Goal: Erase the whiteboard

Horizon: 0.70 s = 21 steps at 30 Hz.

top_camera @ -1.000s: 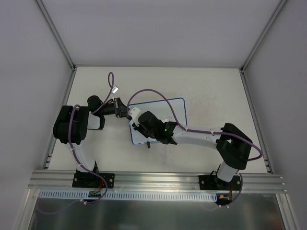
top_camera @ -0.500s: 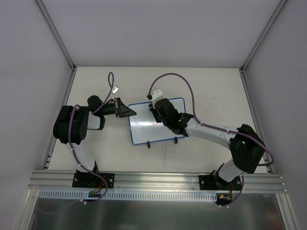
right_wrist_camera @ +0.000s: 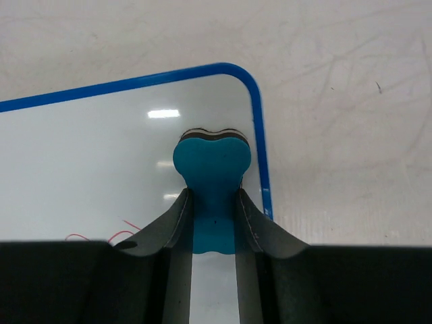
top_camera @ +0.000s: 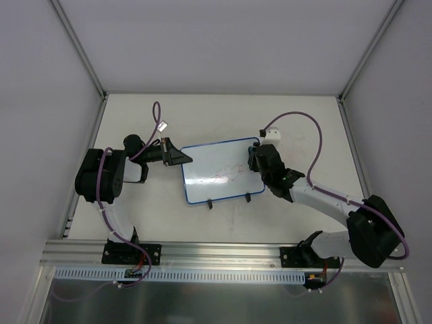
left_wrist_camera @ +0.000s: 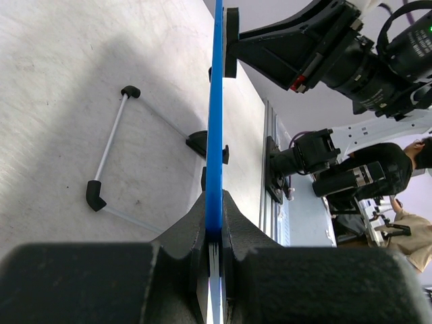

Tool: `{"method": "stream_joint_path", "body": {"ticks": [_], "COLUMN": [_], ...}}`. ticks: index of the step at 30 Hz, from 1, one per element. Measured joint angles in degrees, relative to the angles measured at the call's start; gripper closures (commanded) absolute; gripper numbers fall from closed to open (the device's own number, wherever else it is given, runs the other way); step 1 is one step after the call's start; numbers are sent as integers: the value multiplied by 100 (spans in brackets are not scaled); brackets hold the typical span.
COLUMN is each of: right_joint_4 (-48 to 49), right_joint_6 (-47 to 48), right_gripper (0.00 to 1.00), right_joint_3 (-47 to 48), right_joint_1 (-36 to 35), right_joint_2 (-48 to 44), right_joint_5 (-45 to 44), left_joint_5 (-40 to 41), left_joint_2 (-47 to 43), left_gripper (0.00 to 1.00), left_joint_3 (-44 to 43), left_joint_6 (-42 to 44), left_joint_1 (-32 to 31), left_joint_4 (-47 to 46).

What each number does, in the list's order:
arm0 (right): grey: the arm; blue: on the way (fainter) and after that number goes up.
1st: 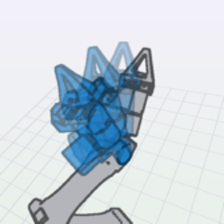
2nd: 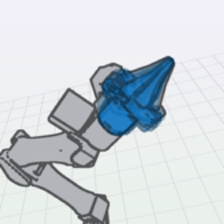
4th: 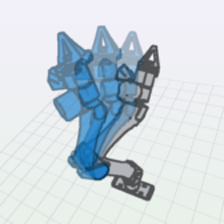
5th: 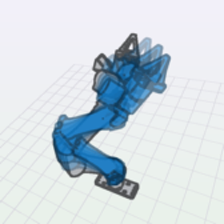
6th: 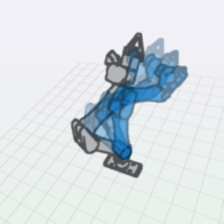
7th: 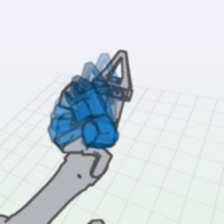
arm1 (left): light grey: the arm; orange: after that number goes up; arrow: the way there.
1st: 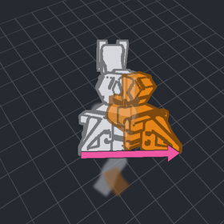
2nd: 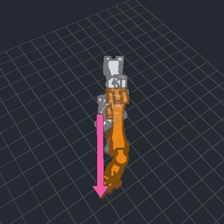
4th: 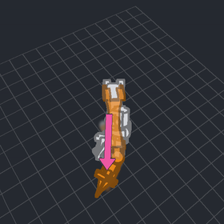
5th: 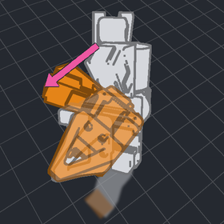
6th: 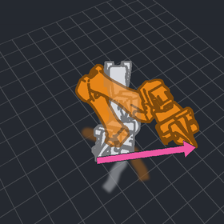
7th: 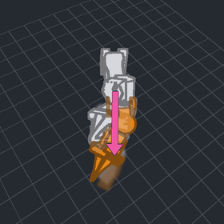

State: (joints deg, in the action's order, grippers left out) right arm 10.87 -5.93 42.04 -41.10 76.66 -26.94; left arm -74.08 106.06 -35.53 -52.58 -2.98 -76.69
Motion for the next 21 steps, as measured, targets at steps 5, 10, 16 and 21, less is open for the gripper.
{"method": "stream_joint_path", "body": {"ticks": [5, 10, 16, 21], "right_joint_4": [192, 431, 490, 505], "right_joint_6": [-634, -994, -935, -706], "right_gripper": [100, 100, 100, 100], "right_joint_3": [-568, -949, -957, -859], "right_joint_1": [155, 195, 201, 192], "right_joint_2": [-378, -616, -592, -468], "right_joint_5": [-201, -289, -258, -214], "left_joint_5": [-2, -4, -4, 2], "left_joint_2": [0, 0, 0, 0], "left_gripper": [100, 100, 100, 100], "left_joint_3": [0, 0, 0, 0], "left_joint_6": [-2, 0, 0, -4], "left_joint_1": [0, -2, -2, -2], "left_joint_4": [-4, -17, -20, -17]}}
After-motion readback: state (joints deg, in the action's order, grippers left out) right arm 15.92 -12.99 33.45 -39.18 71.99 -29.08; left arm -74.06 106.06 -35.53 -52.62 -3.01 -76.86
